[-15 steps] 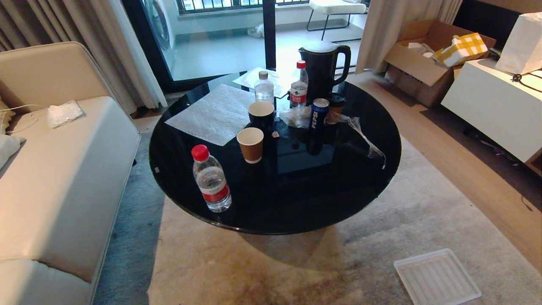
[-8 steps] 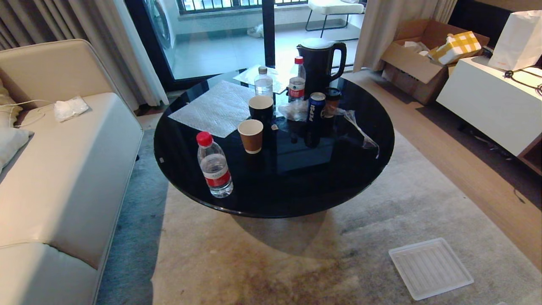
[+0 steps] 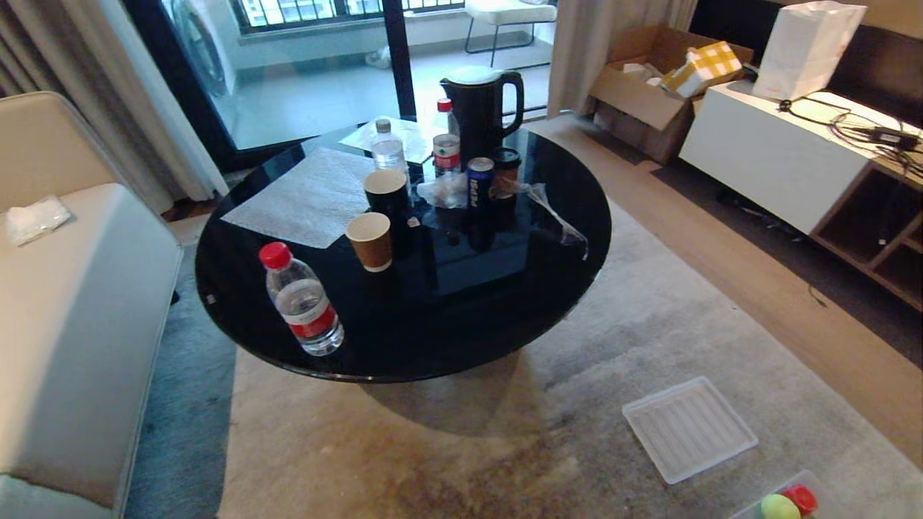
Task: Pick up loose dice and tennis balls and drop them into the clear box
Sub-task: Put the ball in the box
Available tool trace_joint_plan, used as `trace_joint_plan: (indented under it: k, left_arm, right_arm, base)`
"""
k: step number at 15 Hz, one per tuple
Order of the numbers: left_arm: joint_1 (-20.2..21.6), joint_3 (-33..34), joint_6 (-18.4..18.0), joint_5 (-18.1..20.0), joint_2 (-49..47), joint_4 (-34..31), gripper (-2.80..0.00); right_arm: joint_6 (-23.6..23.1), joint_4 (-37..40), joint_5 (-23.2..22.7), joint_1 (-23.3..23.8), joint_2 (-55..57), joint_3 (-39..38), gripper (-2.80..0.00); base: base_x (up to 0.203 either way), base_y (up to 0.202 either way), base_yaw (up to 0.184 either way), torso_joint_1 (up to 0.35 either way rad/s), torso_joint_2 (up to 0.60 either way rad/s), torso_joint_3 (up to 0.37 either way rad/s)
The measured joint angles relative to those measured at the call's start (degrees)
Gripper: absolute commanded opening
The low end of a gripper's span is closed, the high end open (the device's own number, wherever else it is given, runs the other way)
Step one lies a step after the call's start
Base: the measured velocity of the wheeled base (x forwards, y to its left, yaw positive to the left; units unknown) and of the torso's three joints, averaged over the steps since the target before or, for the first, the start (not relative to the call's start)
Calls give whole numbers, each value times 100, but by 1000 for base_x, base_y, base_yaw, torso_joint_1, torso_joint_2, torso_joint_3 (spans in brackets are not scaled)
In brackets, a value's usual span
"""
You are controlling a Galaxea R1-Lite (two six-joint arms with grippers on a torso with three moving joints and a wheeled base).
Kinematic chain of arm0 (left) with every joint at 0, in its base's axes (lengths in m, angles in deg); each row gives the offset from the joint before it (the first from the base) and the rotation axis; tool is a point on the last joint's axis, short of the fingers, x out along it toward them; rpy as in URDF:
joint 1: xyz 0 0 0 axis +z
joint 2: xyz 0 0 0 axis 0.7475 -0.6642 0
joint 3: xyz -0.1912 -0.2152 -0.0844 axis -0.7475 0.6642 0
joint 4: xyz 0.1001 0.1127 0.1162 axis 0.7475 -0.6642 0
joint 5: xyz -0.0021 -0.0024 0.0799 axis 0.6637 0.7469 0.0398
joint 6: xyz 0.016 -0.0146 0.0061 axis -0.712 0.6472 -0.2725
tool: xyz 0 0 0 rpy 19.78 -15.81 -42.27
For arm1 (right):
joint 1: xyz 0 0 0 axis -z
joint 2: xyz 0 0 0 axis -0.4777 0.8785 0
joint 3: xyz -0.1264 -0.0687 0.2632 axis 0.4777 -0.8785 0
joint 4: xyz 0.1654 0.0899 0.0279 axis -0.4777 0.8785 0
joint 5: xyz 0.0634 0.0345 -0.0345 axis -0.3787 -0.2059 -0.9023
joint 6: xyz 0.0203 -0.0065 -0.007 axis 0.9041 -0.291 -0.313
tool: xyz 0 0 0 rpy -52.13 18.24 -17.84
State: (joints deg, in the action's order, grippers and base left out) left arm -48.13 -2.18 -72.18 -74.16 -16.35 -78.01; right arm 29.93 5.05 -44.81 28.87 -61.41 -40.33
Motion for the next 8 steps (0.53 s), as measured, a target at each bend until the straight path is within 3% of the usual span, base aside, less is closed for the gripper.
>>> trace_joint_plan:
  k: [8]
  left_arm:
    - [0,0,0,-2,-2,0,-280]
  right_arm:
    - [0,1,0,2,0,0,-280]
  base:
    - [0,11,-164,4,2,4]
